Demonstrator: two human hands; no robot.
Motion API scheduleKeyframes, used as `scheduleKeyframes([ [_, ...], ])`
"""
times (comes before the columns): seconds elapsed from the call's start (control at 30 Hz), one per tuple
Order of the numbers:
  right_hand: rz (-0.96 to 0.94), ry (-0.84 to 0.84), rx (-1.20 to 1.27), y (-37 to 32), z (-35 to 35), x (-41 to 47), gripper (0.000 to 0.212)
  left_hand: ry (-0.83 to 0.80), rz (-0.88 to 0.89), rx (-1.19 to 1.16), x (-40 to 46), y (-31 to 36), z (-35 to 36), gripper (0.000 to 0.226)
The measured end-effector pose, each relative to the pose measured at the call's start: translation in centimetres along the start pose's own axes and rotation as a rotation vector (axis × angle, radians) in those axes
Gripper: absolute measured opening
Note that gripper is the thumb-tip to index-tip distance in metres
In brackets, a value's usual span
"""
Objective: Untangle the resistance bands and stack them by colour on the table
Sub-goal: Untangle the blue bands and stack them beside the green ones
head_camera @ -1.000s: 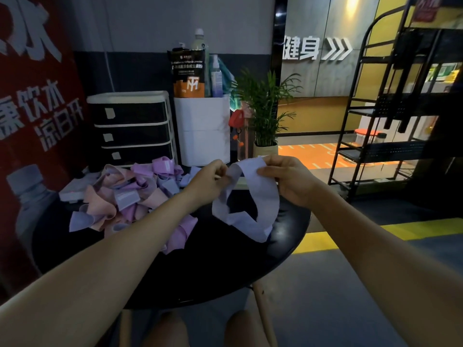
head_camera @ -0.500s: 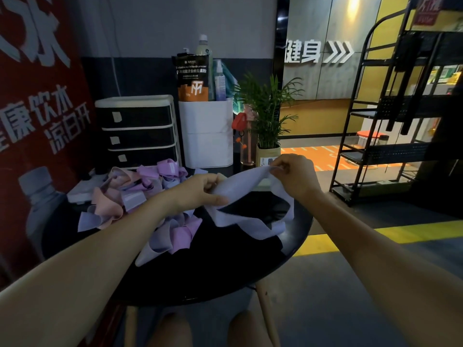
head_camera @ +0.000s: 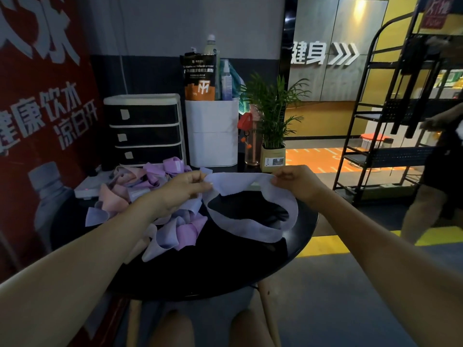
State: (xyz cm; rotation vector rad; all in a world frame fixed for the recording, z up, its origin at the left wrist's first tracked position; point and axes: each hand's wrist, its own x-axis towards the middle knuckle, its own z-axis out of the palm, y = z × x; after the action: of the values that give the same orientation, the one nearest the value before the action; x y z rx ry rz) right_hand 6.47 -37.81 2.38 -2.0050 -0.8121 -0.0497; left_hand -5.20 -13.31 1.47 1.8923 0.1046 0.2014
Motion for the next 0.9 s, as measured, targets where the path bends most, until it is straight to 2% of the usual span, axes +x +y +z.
scheduleKeyframes([
  [0.13,0.107,-0.064,0.084,0.1,0.1,-0.3,0.021,0.091,-0.118,-0.001,-0.4,0.4,0.0,0.025],
  [0.3,0.099,-0.114,-0.067,0.1,0.8,-0.7,0.028,0.081,-0.135,0.146,-0.5,0.1,-0.6,0.03],
  [0.43,0.087,-0.174,-0.148,0.9,1.4,-0.7,0.03,0.113,-0.129,0.135,-0.8,-0.2,-1.0,0.018],
  [0.57,0.08,-0.221,-0.168,1.3,2.1,-0.5,0.02,0.159,-0.058,0.035,-0.9,0.2,-1.0,0.026],
  [0.67,-0.018,-0.18,-0.142,-0.3,2.8,-0.1,0.015,0.185,0.022,0.022,-0.6,1.2,-0.5,0.019],
  [0.83,-0.187,-0.092,0.043,-5.2,4.5,1.1,0.028,0.148,0.194,0.067,0.1,3.7,0.9,0.017],
  [0.9,-0.22,-0.072,0.057,-6.6,4.7,1.8,0.027,0.137,0.243,0.051,0.3,4.7,1.3,0.014],
])
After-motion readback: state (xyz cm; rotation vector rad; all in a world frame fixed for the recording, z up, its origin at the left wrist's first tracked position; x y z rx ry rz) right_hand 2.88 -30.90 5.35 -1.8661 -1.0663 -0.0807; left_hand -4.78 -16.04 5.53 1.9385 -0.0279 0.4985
